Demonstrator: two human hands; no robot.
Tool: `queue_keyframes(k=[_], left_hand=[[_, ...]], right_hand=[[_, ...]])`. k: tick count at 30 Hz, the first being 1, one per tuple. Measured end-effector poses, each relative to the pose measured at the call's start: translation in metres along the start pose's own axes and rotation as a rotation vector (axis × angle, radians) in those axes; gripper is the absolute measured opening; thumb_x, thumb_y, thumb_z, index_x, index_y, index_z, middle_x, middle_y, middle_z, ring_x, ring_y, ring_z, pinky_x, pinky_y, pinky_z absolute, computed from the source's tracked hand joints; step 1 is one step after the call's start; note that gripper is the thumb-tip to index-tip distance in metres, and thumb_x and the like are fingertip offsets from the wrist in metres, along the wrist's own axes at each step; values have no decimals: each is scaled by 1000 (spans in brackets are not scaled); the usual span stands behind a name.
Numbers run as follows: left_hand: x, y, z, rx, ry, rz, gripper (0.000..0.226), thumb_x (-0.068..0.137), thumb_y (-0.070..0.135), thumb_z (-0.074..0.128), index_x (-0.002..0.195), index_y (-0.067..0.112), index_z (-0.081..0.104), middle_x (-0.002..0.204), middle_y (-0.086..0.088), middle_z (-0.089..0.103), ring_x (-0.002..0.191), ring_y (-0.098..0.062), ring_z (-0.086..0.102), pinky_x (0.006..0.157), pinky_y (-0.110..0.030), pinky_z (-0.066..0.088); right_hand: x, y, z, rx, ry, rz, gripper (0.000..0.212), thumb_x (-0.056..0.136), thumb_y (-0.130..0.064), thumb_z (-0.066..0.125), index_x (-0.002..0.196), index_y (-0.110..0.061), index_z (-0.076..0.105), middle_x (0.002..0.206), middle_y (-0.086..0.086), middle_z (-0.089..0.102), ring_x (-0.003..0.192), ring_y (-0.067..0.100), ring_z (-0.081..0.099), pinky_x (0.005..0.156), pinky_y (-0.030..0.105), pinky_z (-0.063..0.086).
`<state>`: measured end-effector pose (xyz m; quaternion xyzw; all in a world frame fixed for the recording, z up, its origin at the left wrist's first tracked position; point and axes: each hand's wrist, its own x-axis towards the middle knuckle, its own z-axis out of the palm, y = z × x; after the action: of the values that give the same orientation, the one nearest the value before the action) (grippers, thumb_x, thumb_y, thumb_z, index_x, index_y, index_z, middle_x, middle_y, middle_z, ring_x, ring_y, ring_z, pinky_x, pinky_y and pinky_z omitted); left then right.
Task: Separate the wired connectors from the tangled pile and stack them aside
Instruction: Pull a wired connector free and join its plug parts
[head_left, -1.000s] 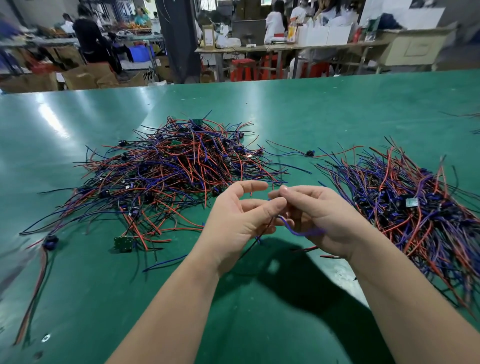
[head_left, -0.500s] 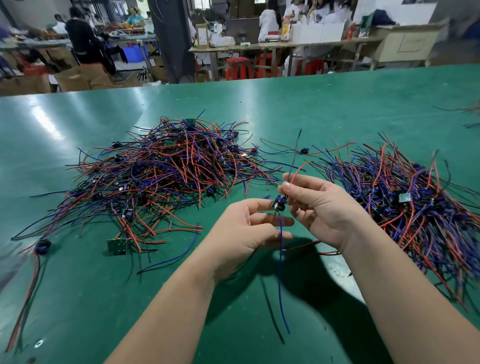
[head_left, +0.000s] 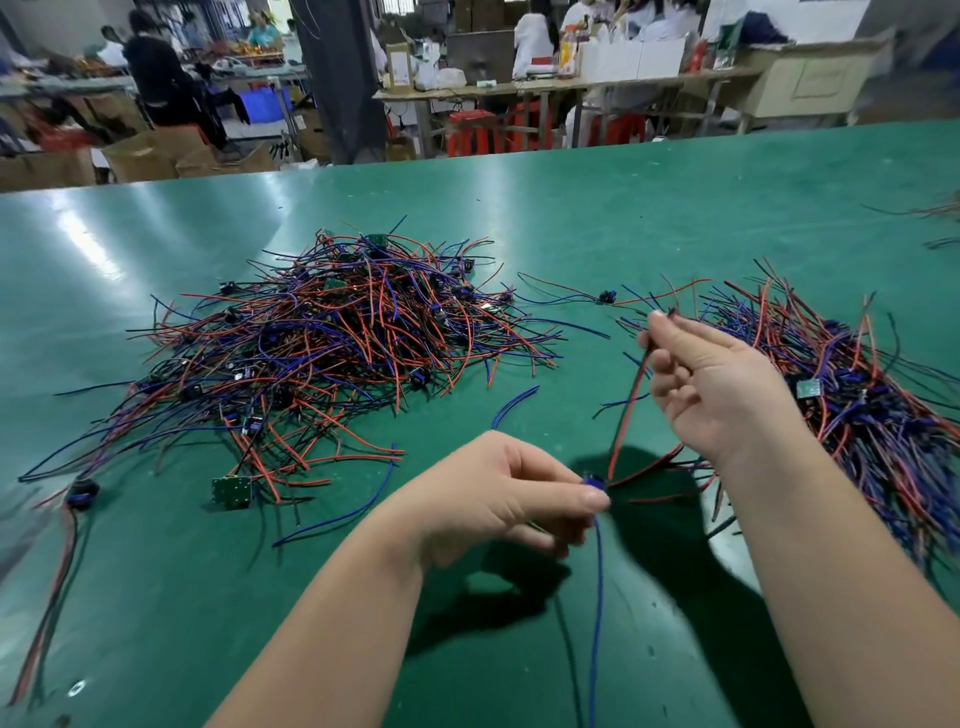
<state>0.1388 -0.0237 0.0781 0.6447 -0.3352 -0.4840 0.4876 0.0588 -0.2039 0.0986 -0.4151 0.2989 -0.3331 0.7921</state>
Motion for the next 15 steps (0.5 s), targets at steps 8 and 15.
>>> queue_keyframes(k=[8, 15], left_hand=[[-3, 15, -4, -426, 9, 85, 7, 71, 14, 65, 69, 13, 71, 61, -2, 65, 51, -11, 63, 49, -21, 52], [-2, 21, -6, -929, 189, 148, 37, 54, 23, 72, 88, 12, 62, 75, 0, 74, 53, -5, 66, 46, -17, 52]], right_hand=[[7, 3, -1, 165, 54, 51, 9, 93, -6, 53, 87, -11, 55, 77, 8, 62, 47, 10, 61, 43, 15, 43], [-20, 22, 17, -420, -513, 5, 33, 57, -13, 76, 89, -16, 68, 67, -1, 62, 55, 9, 57, 51, 15, 43]])
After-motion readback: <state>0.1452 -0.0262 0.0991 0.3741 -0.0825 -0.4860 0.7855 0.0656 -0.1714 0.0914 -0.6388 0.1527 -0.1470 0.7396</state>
